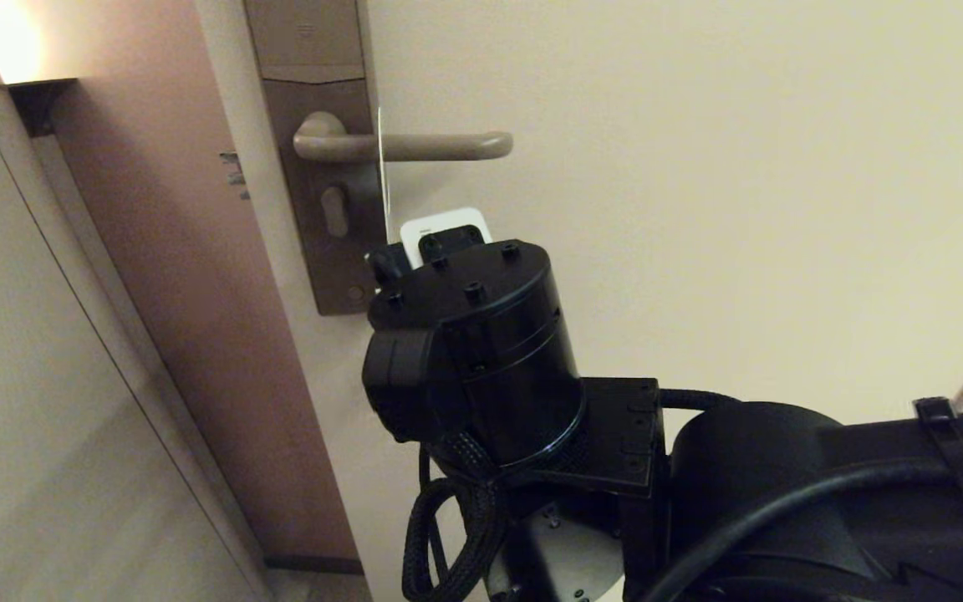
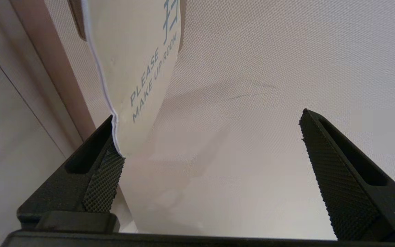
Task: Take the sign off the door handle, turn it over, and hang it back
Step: Hang the sign back with the other side facing out
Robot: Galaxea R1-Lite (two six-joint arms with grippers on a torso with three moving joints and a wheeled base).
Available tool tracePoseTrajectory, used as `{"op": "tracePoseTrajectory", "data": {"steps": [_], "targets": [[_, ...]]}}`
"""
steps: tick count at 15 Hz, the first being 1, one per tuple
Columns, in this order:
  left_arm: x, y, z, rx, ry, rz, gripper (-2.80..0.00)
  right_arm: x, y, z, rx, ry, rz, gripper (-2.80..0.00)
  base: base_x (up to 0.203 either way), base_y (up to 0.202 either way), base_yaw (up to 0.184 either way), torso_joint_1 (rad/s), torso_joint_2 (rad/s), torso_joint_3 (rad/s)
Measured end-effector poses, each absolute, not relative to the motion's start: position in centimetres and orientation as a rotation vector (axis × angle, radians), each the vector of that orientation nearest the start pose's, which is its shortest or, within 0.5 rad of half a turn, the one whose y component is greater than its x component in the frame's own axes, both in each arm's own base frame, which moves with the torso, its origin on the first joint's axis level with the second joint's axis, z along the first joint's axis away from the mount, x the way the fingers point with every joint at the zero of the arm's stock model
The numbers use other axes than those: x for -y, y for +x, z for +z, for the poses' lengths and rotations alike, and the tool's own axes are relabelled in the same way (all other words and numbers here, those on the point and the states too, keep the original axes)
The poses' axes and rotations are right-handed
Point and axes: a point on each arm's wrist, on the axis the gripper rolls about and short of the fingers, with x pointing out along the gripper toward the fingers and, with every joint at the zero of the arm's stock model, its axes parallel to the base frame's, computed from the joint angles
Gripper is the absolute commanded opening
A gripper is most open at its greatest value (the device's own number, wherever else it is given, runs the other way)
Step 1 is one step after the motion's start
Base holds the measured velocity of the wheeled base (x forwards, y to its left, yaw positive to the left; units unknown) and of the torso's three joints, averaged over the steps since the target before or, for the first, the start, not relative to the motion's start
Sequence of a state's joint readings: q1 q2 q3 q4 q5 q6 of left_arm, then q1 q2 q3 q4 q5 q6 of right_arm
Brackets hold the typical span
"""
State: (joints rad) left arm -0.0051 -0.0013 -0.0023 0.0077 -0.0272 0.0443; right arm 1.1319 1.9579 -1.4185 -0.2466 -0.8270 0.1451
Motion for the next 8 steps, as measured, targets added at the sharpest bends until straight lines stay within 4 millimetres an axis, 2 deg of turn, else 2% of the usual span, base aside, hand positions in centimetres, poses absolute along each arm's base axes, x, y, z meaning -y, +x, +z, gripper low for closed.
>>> {"op": "tracePoseTrajectory", "data": {"steps": [8], "targets": [[0.0,-2.3,7.5,-0.004,0.044,-0.033,-2.80,-33.9,17.0,21.2,-0.222,-0.152,0.324,0.00,0.000,0.000,0.000,0.000,0.00,0.000]]}}
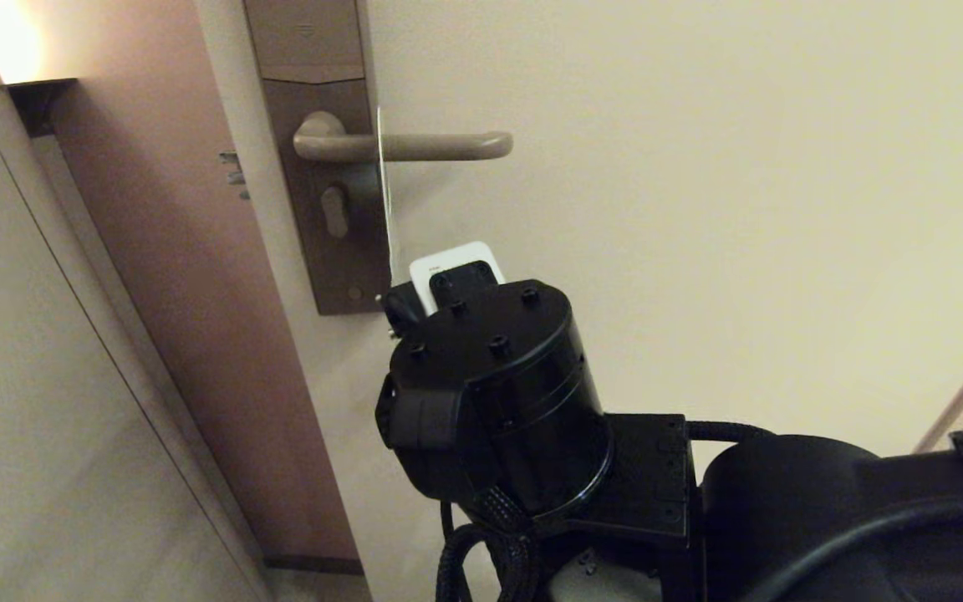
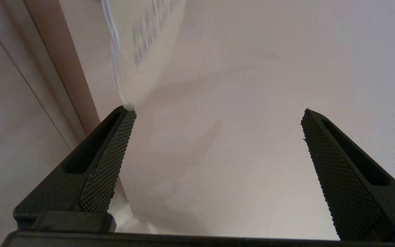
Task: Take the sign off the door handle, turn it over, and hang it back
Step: Hang the sign back with the other side facing out
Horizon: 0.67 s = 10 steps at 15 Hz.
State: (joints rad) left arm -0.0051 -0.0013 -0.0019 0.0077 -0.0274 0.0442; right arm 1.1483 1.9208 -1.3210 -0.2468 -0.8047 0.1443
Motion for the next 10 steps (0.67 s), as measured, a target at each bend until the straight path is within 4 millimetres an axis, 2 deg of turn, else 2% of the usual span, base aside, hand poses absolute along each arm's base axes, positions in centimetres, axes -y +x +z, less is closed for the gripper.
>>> {"op": "tracePoseTrajectory", "data": {"steps": [8,9,10], "targets": [[0.0,-2.3,7.5,-0.004,0.044,-0.033,-2.80,-33.4,16.3,19.7,-0.251,-0.198,0.331,0.00,0.000,0.000,0.000,0.000,0.00,0.000],[0.0,-2.3,7.5,-0.003,0.045,-0.033,-2.80,-33.3,16.3,19.6,-0.253,-0.200,0.331,-1.20,0.000,0.000,0.000,0.000,0.00,0.000],[0.1,-2.3,7.5,-0.003,0.044,-0.032,-2.80,-33.3,16.3,19.6,-0.252,-0.197,0.330,-2.80,0.000,0.000,0.000,0.000,0.00,0.000]]}}
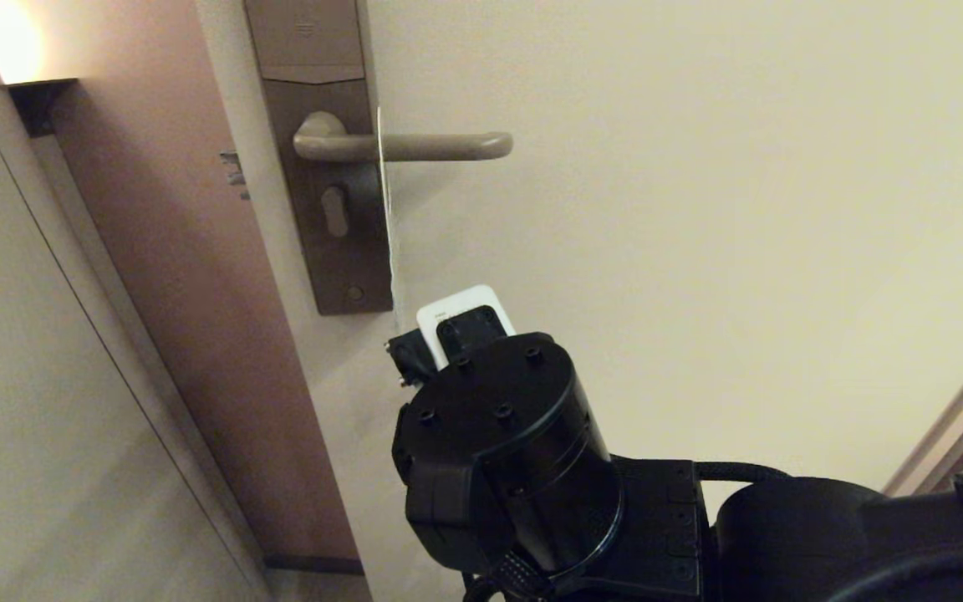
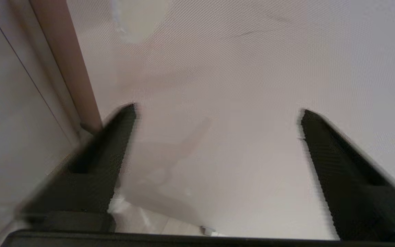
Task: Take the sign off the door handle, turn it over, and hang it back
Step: Hang the sign back with the other side facing out
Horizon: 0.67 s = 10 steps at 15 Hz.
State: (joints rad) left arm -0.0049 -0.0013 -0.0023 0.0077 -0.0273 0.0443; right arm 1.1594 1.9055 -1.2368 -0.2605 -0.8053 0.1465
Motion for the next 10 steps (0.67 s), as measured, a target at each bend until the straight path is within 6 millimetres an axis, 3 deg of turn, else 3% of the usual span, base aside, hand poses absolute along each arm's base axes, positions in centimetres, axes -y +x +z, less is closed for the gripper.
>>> {"op": "tracePoseTrajectory", "data": {"steps": [10], "targets": [[0.05,-2.31,7.53,-0.003,0.044,-0.033,-2.80,-32.98,16.75,19.05,-0.261,-0.216,0.305,-2.80,0.000,0.000,0.000,0.000,0.00,0.000]]}}
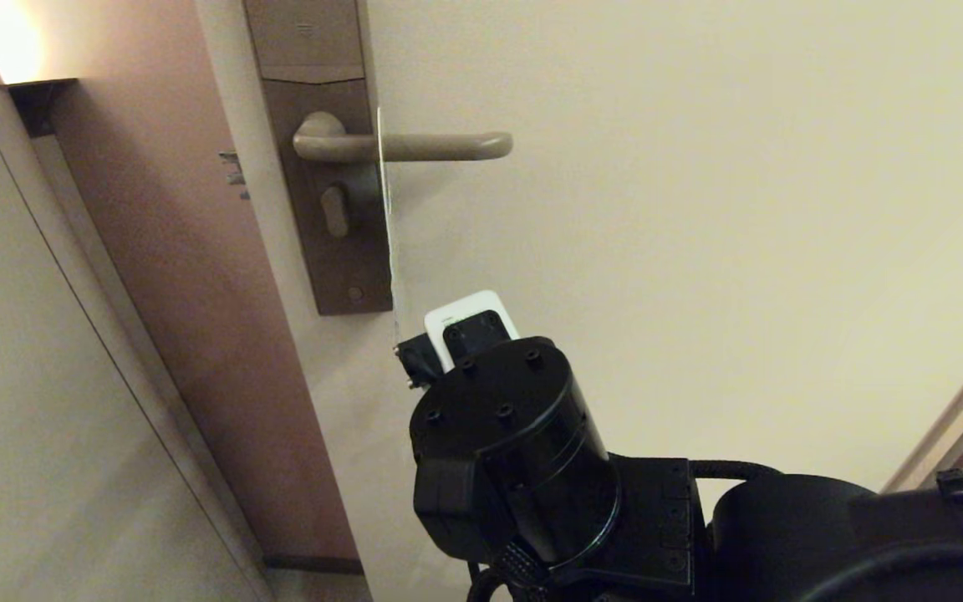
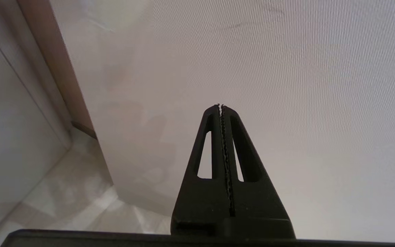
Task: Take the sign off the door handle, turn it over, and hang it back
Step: Hang the sign back with the other side facing out
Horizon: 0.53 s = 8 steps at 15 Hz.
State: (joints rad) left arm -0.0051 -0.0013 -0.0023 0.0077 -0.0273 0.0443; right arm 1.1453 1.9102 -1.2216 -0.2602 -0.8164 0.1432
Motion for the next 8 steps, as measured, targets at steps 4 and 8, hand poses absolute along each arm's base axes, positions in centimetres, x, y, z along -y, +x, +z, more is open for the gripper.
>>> {"op": "tracePoseTrajectory", "data": {"steps": [4,8], "targets": [[0.1,-2.3,7.5,-0.003,0.044,-0.032,-2.80,-32.5,17.7,18.9,-0.264,-0.215,0.268,-2.80,0.000,0.000,0.000,0.000,0.00,0.000],[0.0,-2.3,7.5,-0.003,0.045,-0.032,-2.80,-32.7,18.7,19.8,-0.213,-0.148,0.252,-2.80,0.000,0.000,0.000,0.000,0.00,0.000]]}}
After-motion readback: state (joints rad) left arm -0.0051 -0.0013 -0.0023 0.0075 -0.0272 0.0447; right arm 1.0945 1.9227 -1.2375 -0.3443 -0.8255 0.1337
